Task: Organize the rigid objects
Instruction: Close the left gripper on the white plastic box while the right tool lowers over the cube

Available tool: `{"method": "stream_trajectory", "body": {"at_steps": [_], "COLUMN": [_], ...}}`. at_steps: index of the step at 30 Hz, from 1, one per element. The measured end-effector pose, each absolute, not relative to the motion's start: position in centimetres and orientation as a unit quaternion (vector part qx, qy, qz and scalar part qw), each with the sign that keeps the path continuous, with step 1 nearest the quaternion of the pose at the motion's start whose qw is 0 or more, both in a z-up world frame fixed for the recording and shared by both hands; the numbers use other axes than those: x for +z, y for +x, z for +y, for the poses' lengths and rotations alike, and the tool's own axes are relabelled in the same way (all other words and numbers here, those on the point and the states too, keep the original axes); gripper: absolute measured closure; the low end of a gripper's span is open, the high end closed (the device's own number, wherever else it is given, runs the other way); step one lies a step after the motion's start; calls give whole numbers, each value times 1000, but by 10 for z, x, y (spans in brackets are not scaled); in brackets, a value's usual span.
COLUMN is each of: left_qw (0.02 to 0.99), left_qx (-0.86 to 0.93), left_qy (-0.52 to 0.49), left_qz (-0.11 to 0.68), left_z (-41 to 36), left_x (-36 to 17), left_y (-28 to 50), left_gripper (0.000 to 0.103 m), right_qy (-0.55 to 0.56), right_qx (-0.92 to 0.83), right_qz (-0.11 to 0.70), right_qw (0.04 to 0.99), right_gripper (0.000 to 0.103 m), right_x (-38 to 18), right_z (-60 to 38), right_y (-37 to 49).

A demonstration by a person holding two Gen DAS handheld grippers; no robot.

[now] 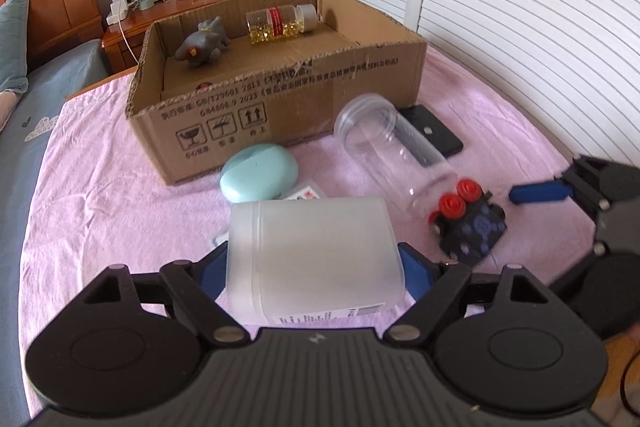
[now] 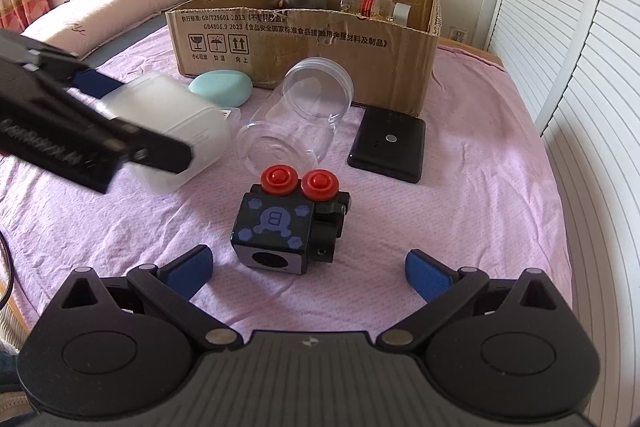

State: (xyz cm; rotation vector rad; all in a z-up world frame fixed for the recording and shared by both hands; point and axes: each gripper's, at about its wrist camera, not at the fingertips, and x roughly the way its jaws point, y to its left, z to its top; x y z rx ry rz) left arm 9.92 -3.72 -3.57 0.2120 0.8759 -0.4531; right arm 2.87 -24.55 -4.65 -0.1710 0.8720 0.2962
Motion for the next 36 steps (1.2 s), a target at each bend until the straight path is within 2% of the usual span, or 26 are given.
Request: {"method": "stream_trajectory", "body": {"at_steps": [7,25,26,28,36], "left_qw": [861,875,875,876,879], "left_qx": [-230,-175,-174,-175,-171], "left_qy": [122,86,87,89,88], "left_qz": [436,443,442,440,435], "left_z": [-16,21,19,18,16], "left_x": [-40,-44,-44,-43,-42], "left_y": [79,74,74,75,76], "left_gripper": [19,19,19,19,19], "right_qy": [-81,-85,-87,-84,-78], "right_qx": [138,108,111,118,123], "right_qz": [423,424,421,419,410], "right_qw": [892,895,896,897,900], "right_gripper": [0,0,2,13,32], "right_x": [-46,-45,-44,-42,-40], "right_z": [-245,-231,-230,-226,-224], "right_y": [29,36,36,35,35]}}
